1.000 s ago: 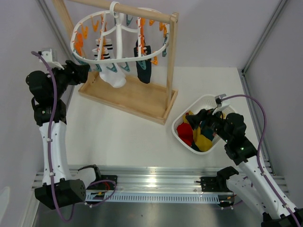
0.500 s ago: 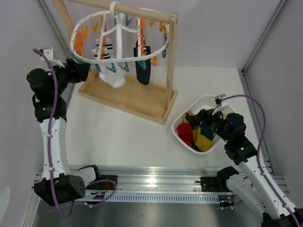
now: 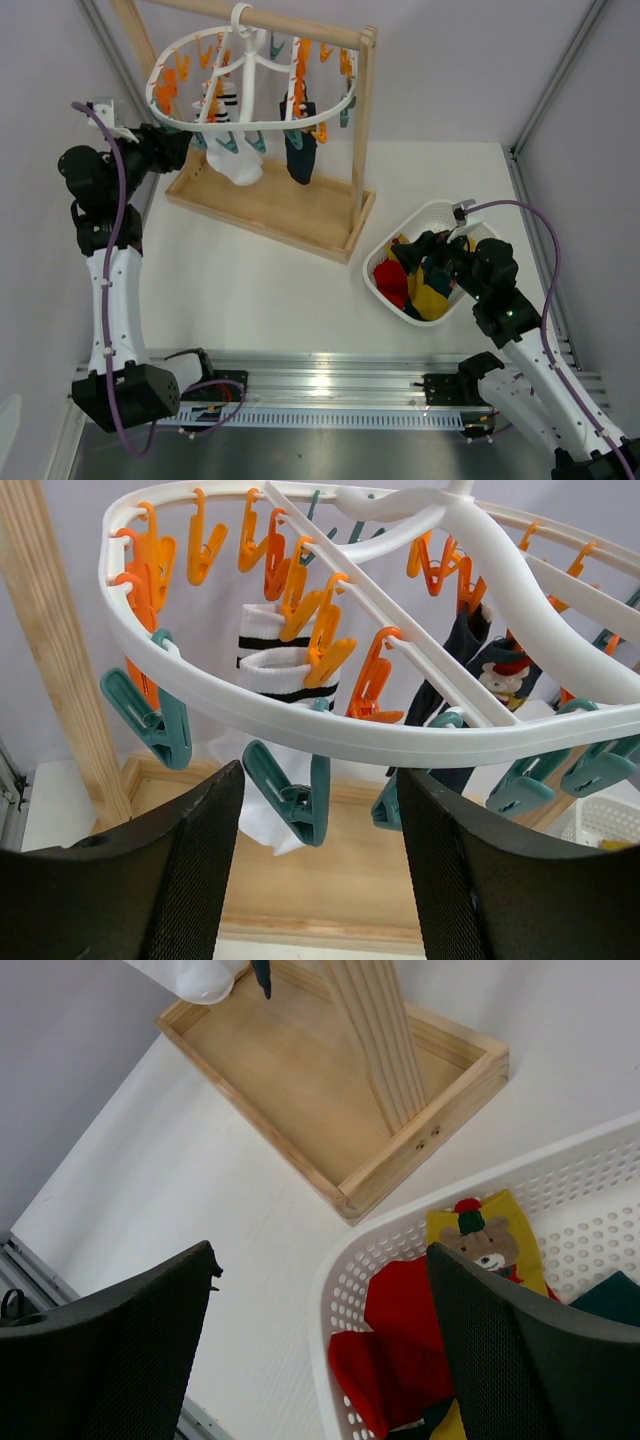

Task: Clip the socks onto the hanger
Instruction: Open the clamp at the hanger.

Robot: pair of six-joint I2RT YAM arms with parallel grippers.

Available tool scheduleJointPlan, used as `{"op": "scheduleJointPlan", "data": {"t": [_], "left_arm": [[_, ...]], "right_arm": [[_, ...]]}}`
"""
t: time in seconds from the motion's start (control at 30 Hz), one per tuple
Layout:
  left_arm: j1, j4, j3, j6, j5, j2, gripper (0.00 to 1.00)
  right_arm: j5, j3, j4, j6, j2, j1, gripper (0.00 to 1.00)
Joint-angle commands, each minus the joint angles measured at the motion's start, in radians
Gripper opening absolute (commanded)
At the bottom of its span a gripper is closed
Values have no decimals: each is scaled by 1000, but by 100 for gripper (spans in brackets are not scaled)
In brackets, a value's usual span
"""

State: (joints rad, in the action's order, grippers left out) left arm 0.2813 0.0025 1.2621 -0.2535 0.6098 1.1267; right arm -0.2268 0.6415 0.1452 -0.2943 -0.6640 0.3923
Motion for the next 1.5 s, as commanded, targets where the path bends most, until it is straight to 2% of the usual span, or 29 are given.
{"op": "scheduleJointPlan", "data": {"t": [0.0, 0.37, 0.53, 0.63, 0.73, 0.87, 1.0, 1.47], "left_arm": [[10, 80, -10, 3, 34, -1, 65], [10, 119, -29, -26, 56, -5, 43], [4, 128, -46, -35, 44, -24, 39], [2, 128, -58, -29, 38, -36, 43], [2, 107, -61, -13, 18, -41, 55], [2, 77, -66, 0, -10, -54, 61], [12, 53, -69, 19, -22, -71, 64], [58, 37, -52, 3, 85, -53, 69]], "right_arm": [[-13, -2, -38, 14, -3, -4, 89], [-11, -3, -39, 14, -2, -4, 89], [-9, -5, -39, 14, -2, -4, 89], [-11, -5, -38, 14, 0, -4, 89], [-12, -3, -38, 14, 1, -4, 89], [-13, -5, -38, 14, 3, -4, 89], [-19, -3, -39, 14, 4, -4, 89], [-40, -13, -53, 15, 4, -4, 89]]}}
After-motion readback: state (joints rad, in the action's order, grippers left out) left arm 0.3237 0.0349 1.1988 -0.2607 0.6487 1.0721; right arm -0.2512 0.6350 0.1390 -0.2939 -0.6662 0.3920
